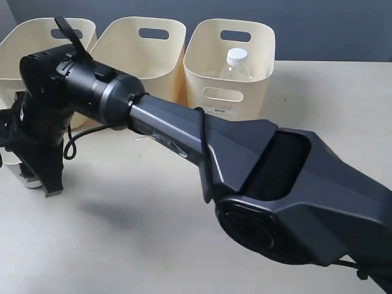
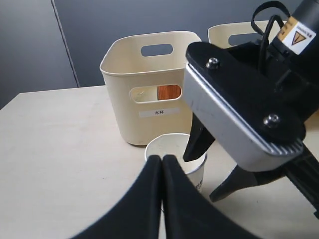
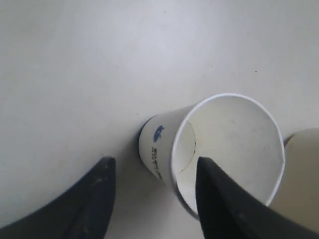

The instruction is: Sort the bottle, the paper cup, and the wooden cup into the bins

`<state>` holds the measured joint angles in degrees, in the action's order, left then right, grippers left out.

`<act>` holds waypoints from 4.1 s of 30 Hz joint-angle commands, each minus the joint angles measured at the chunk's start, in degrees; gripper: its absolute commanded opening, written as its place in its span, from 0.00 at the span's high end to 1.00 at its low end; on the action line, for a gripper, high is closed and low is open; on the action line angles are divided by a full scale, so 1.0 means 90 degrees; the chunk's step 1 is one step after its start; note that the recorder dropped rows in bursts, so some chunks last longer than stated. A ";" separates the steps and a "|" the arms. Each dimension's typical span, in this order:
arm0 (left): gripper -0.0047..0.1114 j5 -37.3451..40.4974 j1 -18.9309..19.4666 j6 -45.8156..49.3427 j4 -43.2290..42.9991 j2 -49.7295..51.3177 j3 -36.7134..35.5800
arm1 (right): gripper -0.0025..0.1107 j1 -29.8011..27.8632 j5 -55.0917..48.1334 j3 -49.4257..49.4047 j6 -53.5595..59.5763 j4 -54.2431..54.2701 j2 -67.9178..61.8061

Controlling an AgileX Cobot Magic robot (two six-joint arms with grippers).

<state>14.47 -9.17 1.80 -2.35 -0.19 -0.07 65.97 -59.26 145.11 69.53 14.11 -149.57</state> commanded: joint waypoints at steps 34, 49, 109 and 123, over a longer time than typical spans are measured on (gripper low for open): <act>0.96 -0.0088 -0.0017 -0.0018 -0.0010 0.0021 0.0008 | 0.99 -0.1197 0.0113 -0.0030 -0.2364 -0.0429 0.2182; 0.96 -0.0088 -0.0017 -0.0018 -0.0010 0.0021 0.0008 | 0.99 -0.2623 0.1219 -0.0030 -0.3423 0.0244 0.0699; 0.96 -0.0088 -0.0017 -0.0018 -0.0010 0.0021 0.0008 | 0.98 -0.2625 -0.0052 -0.0030 -0.4265 0.0120 0.1588; 0.96 -0.0088 -0.0017 -0.0018 -0.0010 0.0021 0.0008 | 0.98 -0.2434 -0.1189 -0.0030 -0.4786 -0.0212 0.3050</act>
<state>14.47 -9.17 1.80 -2.35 -0.19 -0.07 43.23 -68.32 145.08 27.67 15.20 -125.20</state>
